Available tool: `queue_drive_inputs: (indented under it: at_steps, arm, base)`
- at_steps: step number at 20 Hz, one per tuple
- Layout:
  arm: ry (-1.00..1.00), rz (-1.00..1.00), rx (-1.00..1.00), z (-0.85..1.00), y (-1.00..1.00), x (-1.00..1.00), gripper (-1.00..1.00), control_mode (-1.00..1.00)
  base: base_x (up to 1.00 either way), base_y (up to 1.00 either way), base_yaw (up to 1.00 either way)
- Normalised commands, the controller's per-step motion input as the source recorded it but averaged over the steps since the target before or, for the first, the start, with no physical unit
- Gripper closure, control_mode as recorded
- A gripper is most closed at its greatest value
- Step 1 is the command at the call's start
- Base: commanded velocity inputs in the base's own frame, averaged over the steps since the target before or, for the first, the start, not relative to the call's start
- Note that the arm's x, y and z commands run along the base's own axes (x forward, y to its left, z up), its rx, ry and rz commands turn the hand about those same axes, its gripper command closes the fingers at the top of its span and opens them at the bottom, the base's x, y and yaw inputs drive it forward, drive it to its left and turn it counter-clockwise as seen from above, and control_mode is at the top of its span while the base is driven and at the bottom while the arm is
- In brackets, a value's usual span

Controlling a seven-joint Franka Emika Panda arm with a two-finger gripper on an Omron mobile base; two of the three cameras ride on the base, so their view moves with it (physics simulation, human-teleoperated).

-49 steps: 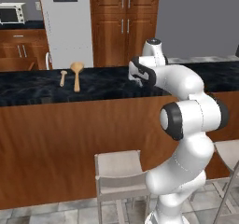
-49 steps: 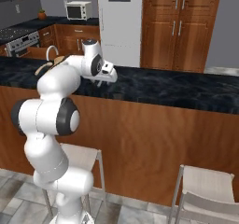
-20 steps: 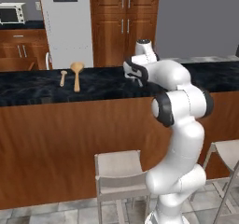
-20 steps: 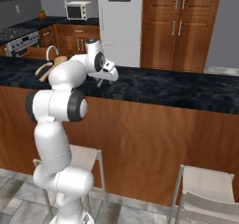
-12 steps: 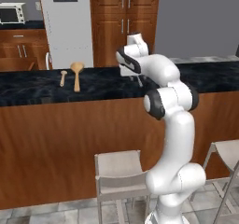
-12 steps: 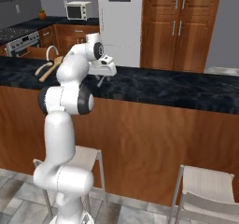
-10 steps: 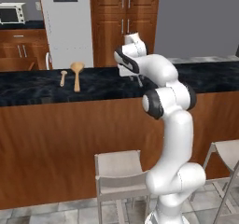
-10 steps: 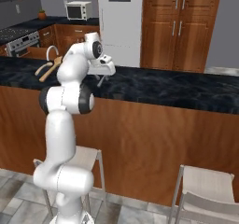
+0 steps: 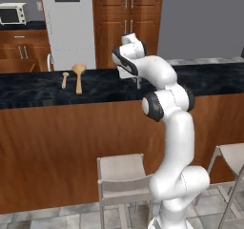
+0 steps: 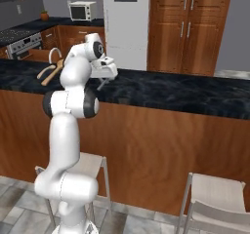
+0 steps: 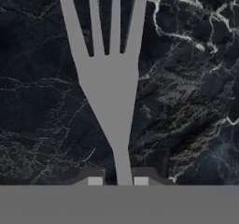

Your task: Pick up the metallic utensils from the counter and place them in the open drawer. Make sure not to pick up any wooden utensils.

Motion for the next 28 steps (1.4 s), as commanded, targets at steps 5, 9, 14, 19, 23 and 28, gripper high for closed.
queue_drive_inputs:
  at_steps: [5, 9, 14, 19, 23, 28]
  arm:
    - [-0.15, -0.15, 0.0, -0.59, -0.69, -0.77, 1.0, -1.0]
    - [-0.21, -0.14, 0.0, -0.15, -0.98, -1.0, 1.0, -1.0]
    - [-0.28, -0.11, 0.02, -0.03, -0.93, -1.0, 1.0, -1.0]
    - [-0.29, -0.03, 0.07, 0.48, -0.53, -1.0, 1.0, -1.0]
    - [-0.06, 0.0, 0.04, 1.0, -0.28, -1.0, 1.0, -1.0]
    - [0.01, 0.0, 0.0, 0.99, -0.06, -1.0, 1.0, -1.0]
  base:
    - [0.0, 0.0, 0.0]
    - [0.0, 0.0, 0.0]
    - [0.0, 0.0, 0.0]
    - [0.0, 0.0, 0.0]
    - [0.0, 0.0, 0.0]
    - [0.0, 0.0, 0.0]
